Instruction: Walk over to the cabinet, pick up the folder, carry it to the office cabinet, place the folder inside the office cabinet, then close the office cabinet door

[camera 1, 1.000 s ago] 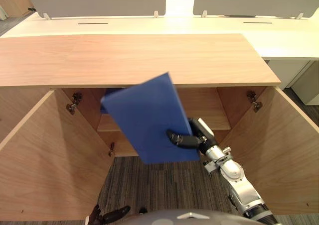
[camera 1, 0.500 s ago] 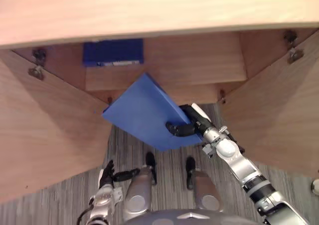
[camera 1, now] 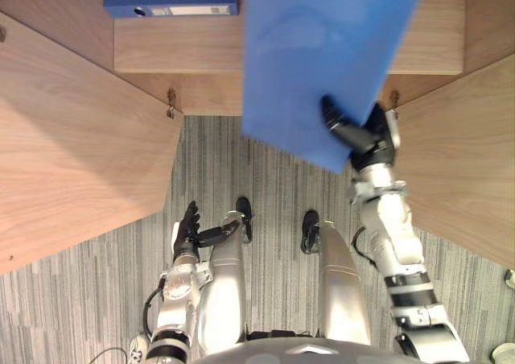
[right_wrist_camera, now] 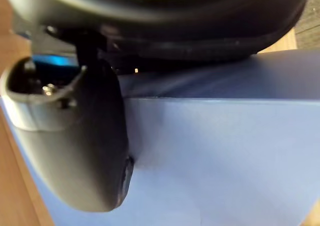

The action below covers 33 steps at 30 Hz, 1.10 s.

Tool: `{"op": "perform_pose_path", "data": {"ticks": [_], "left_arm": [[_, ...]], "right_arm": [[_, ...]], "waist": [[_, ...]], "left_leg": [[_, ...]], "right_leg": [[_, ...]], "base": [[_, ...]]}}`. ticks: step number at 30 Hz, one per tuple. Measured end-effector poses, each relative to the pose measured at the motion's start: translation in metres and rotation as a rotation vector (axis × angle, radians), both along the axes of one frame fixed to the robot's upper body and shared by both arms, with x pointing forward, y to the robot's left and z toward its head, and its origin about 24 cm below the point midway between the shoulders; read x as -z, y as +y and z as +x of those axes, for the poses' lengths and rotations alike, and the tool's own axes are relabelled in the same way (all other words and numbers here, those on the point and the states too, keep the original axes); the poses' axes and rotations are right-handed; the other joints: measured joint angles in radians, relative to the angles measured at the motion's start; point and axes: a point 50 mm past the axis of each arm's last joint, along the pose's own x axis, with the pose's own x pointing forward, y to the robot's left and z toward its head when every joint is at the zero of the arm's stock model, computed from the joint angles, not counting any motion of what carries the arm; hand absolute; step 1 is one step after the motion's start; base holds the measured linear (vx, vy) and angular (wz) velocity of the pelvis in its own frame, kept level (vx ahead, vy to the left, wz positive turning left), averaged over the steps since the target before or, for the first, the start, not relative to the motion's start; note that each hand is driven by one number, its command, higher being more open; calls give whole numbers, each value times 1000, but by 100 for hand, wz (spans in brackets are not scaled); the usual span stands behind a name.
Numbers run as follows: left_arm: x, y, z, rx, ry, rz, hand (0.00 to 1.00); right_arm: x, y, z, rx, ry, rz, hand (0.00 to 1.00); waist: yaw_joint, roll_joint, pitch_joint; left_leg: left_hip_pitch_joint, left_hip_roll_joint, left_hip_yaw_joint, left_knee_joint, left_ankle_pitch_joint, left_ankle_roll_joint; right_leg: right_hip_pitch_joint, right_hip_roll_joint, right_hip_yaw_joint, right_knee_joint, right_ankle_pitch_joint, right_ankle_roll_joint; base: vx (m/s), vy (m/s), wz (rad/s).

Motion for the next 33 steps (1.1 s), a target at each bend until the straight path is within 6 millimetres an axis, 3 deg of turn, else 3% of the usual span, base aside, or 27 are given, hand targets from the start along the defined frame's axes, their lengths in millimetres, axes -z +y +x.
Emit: {"op": "perform_pose_path", "data": {"ticks": [5,11,14,18,24,27,31,33], "left_arm": [[-11,-4,5,-5,-54,-9,100],[-30,-6,14,0,-144,-1,100],[-23,-11,14,9,-108,3,100],[0,-12,5,0,2,-3,100],[8,-9,0,-36,45,-7,100],[8,-11,3,-33,49,-12,100],[9,-13,4,-25,54,-8,100],[10,-16,5,-15,55,-6,100]], "right_arm": [[-29,-25,14,92,-93,225,0],[-44,-24,37,64,-84,356,0],[-49,-21,48,53,-67,429,0],[-71,-12,71,6,-47,586,0],[-96,-2,86,-36,-42,699,0],[-100,-6,93,-17,-20,761,0],[-91,-7,97,1,21,770,0],[-81,-7,99,14,66,798,0]], "waist": [[9,2,1],[16,3,2],[16,3,2],[15,3,3],[31,3,3],[43,3,3],[48,3,3],[44,5,3]], "left_leg": [[-11,-2,0,5,-1,1],[-17,-2,2,-14,-1,1],[-20,-4,3,-20,-1,1],[-10,-5,-2,-38,0,3],[28,-13,-2,-92,13,4],[43,-14,-4,-114,14,3],[70,-14,-13,-147,17,-1],[98,-5,-23,-176,36,1]], "right_leg": [[-1,-15,-28,12,-6,-1],[-9,-17,-34,-4,-6,-1],[-5,-19,-38,-17,-5,-1],[16,-21,-53,-42,-2,2],[68,-27,-80,-92,-1,2],[81,-27,-90,-95,0,0],[97,-28,-111,-85,14,-8],[57,-31,-113,12,86,-12]], "base": [[42,6,11],[4,-1,1],[0,0,0],[36,11,8],[72,-13,14],[84,-19,19],[96,-26,16],[86,-50,8]]}}
